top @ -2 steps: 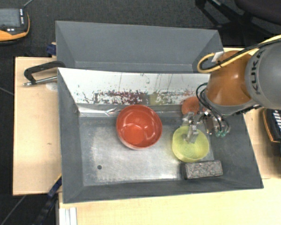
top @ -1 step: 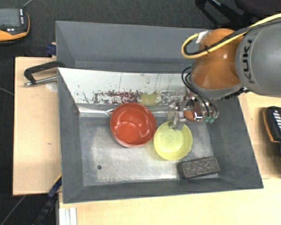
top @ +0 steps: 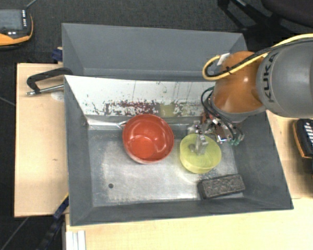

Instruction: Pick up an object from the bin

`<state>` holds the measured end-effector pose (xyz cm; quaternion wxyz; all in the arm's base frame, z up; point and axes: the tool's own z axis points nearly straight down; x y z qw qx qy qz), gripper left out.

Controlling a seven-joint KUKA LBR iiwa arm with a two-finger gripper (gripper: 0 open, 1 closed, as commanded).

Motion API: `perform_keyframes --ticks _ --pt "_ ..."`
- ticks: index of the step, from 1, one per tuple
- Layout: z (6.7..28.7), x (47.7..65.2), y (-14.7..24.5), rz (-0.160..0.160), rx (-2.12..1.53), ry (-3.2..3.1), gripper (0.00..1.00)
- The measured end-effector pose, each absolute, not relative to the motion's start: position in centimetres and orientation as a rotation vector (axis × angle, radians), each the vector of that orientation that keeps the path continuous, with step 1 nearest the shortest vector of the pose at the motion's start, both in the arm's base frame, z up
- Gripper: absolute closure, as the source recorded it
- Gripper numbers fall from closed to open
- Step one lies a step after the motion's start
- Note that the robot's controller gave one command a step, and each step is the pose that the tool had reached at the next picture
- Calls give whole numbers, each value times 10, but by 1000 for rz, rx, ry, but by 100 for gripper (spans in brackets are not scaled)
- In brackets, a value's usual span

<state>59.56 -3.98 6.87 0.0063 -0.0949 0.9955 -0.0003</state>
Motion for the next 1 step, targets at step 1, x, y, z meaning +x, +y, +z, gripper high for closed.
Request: perform_keyframes --ticks 1 --pt "87 568 -65 -2 -377 3101 100"
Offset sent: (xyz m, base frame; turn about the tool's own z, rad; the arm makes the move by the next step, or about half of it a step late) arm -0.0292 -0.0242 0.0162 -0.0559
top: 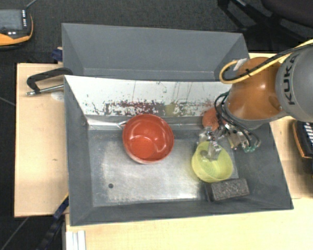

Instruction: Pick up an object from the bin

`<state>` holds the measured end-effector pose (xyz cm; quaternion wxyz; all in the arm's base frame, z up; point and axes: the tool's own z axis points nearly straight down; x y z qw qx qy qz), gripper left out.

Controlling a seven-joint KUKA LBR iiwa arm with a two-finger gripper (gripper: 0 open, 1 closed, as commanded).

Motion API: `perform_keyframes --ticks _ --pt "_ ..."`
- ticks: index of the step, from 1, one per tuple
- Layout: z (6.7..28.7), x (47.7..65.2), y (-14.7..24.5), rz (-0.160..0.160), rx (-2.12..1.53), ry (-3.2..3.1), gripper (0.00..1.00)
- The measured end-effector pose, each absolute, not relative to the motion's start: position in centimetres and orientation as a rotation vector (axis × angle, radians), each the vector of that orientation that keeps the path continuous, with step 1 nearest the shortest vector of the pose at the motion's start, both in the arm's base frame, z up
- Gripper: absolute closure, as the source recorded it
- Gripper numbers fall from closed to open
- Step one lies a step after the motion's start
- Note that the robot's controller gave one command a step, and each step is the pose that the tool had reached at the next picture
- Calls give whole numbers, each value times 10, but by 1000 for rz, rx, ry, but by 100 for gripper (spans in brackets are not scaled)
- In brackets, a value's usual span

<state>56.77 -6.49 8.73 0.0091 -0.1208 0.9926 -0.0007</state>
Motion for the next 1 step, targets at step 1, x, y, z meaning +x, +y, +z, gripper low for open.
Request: perform_keyframes --ticks 1 --pt "196 572 -72 -7 -358 3087 100"
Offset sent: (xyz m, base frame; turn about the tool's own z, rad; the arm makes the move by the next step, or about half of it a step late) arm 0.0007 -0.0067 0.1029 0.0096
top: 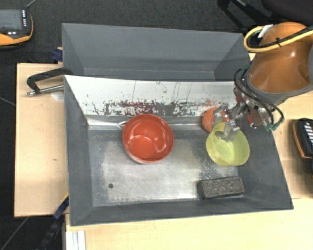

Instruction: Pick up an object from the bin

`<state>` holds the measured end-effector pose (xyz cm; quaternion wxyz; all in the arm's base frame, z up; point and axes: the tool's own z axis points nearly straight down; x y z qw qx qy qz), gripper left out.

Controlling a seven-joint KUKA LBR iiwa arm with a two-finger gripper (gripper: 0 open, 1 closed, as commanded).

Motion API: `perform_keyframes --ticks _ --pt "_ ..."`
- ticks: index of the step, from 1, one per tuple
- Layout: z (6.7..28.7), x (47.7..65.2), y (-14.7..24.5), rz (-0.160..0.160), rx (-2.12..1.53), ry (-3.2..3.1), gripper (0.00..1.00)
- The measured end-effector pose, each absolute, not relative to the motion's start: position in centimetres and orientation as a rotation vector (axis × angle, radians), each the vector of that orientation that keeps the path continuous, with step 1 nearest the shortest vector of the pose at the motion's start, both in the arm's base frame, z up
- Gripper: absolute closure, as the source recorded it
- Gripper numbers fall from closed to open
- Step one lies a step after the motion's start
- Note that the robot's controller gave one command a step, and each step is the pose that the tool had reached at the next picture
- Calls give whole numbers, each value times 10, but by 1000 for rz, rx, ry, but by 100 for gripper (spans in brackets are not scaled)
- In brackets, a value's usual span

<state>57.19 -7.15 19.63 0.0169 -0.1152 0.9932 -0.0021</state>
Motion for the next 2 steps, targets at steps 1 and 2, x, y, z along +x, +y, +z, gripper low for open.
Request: perform_keyframes --ticks 1,2 --pt "143 524 -146 -14 -763 3013 100" --pt "269 580 -125 -20 -615 3029 100"
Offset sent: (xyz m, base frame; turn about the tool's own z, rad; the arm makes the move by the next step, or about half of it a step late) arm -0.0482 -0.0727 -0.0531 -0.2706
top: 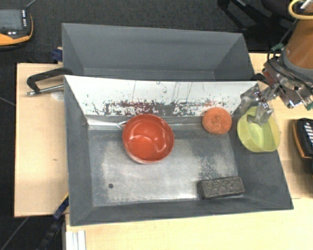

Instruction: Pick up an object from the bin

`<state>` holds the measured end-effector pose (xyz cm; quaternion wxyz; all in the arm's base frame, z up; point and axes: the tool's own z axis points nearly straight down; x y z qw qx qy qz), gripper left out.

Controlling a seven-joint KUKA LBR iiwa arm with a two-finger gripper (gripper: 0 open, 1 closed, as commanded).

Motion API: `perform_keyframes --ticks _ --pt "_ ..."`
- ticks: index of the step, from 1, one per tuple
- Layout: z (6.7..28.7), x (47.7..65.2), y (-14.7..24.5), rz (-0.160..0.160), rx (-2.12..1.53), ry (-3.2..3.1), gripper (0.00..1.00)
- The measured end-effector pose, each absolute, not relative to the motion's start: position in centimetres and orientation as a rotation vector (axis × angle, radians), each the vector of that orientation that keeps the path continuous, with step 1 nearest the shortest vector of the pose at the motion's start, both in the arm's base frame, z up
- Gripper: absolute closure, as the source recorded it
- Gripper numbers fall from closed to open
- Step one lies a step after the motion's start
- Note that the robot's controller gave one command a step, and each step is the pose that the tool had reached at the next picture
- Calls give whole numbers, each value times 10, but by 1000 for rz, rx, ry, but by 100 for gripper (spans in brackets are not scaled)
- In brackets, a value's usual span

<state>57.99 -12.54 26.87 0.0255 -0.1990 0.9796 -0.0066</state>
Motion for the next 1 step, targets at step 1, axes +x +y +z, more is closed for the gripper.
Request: perform_keyframes --ticks 1 --pt "253 593 -14 -8 -443 3054 100"
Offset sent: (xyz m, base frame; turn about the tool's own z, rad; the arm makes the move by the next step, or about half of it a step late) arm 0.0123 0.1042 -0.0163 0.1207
